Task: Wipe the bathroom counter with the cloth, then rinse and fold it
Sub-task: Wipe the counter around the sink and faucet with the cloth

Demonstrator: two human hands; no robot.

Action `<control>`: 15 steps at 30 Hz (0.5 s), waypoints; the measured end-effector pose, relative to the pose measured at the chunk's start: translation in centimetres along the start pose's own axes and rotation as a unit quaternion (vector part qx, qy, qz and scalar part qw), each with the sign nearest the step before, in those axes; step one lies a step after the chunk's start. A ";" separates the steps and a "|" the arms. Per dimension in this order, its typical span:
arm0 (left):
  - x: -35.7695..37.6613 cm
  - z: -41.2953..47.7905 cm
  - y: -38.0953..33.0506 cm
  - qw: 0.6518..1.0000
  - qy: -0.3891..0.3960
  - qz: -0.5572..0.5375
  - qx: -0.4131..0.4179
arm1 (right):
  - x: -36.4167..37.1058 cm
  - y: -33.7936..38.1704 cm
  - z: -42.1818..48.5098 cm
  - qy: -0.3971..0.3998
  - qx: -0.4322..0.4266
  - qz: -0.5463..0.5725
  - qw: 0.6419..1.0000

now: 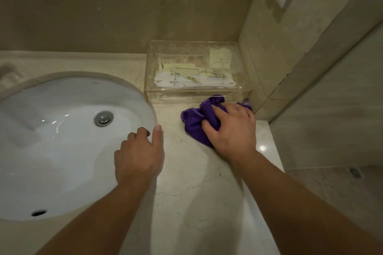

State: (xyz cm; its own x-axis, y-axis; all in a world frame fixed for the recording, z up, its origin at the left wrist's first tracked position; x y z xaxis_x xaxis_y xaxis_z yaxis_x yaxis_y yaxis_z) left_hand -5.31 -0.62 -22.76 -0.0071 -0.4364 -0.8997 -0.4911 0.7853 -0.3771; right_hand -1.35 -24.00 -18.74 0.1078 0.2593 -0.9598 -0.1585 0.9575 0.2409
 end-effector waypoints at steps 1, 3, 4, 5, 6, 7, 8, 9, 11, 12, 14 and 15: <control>0.0 0.0 0.2 1.000 0.006 -0.011 -0.008 | 0.1 0.7 -0.2 -0.006 0.006 -0.001 1.000; -0.1 0.1 0.3 0.999 0.011 -0.033 -0.020 | 0.4 2.5 -0.7 -0.005 -0.002 0.003 1.000; -0.1 0.2 0.5 0.998 0.011 -0.047 -0.027 | 0.6 3.7 -1.0 -0.001 -0.015 0.008 1.000; -0.2 0.3 0.6 0.997 0.010 -0.065 -0.032 | 0.8 4.9 -1.2 0.005 -0.029 0.015 0.999; -0.3 0.4 0.7 0.996 0.009 -0.084 -0.036 | 1.1 6.2 -1.5 0.012 -0.042 0.021 0.999; -0.5 0.4 0.8 0.994 0.006 -0.106 -0.035 | 1.3 7.3 -1.9 0.019 -0.054 0.025 0.998; -0.6 0.3 0.8 0.991 0.007 -0.132 -0.030 | 1.5 8.3 -2.2 0.028 -0.065 0.027 0.997; -0.8 0.2 0.8 0.987 0.011 -0.161 -0.024 | 1.6 9.1 -2.7 0.035 -0.073 0.030 0.996; -1.2 -0.2 0.9 0.975 0.032 -0.222 -0.010 | 1.6 10.1 -3.9 0.044 -0.084 0.036 0.995; -1.4 -0.3 1.0 0.967 0.052 -0.251 -0.006 | 1.6 10.5 -4.6 0.047 -0.088 0.040 0.994; -1.7 -0.4 1.5 0.951 0.099 -0.293 -0.009 | 1.6 11.2 -6.0 0.055 -0.097 0.049 0.993; -1.9 -0.4 1.8 0.948 0.114 -0.296 -0.006 | 1.6 11.8 -6.8 0.058 -0.103 0.054 0.992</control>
State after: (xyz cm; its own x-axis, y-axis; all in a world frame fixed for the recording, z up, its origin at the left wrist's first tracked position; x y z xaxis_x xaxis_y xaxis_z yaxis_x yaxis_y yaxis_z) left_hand -6.51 1.47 -21.66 0.0849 -0.8840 -0.4598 -0.4787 0.3685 -0.7969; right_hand -9.71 -13.19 -18.39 -0.0323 0.3306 -0.9432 -0.3604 0.8763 0.3195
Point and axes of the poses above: each hand's wrist, its own z-axis towards the middle knuckle, its own x-axis out of the palm, y = z × x, the point moved 7 cm from there along z, towards the middle knuckle, and after that the axes turned 9 degrees about -x, right-handed, at the moved point
